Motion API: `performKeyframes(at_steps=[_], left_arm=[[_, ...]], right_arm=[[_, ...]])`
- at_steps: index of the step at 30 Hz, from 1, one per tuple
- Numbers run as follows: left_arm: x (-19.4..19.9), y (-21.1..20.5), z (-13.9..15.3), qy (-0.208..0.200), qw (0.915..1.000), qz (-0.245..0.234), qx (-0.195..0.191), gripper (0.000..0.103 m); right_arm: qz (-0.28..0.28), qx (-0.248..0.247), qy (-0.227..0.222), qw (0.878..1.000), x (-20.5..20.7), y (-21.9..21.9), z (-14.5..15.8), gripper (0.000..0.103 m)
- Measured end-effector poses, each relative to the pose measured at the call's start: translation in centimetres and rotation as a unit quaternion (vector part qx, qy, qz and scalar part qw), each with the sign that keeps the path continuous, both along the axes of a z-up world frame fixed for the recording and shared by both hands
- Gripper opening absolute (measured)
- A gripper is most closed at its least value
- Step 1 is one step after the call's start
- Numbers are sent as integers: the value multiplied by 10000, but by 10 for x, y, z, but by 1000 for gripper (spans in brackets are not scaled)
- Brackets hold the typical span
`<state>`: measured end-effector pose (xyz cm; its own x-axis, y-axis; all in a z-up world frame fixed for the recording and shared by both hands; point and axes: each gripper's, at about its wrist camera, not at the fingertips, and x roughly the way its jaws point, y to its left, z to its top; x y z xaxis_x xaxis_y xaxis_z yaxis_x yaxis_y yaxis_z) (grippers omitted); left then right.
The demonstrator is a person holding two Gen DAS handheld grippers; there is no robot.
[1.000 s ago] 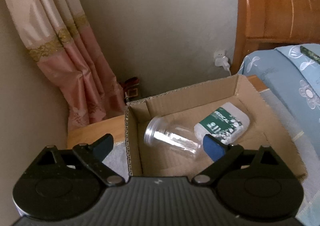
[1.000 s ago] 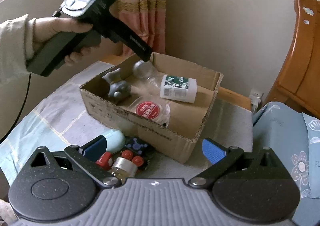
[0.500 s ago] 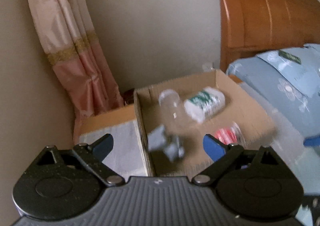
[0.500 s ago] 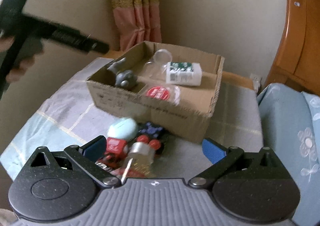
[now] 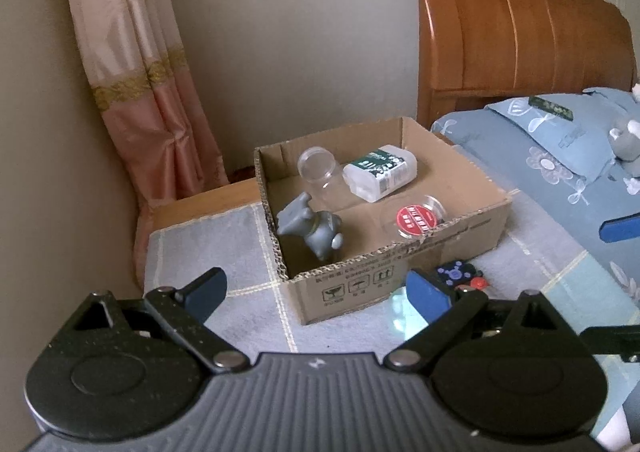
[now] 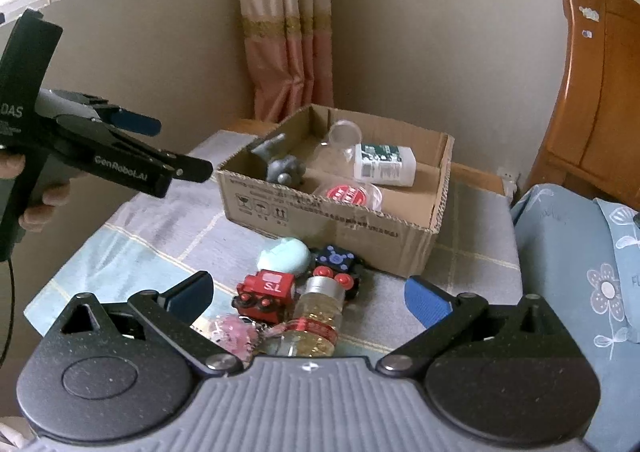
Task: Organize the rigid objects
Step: 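Withdraw both tools from the cardboard box toward the remaining items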
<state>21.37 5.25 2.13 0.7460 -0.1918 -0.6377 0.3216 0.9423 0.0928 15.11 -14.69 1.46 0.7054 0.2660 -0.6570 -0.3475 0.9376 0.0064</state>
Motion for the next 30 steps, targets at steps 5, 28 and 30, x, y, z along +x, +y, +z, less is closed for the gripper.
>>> performKeyframes(at_steps=[5, 28, 30], left_arm=[[-9, -2, -2, 29, 9999, 1, 106, 96], [-1, -19, -49, 584, 9981, -127, -137, 96], [-5, -21, -56, 672, 9975, -137, -180, 96]], right_arm=[[66, 217, 42, 9997, 1, 1, -2, 103], [146, 532, 615, 9966, 28, -25, -58, 103], [113, 461, 643, 9968, 27, -29, -66, 103]])
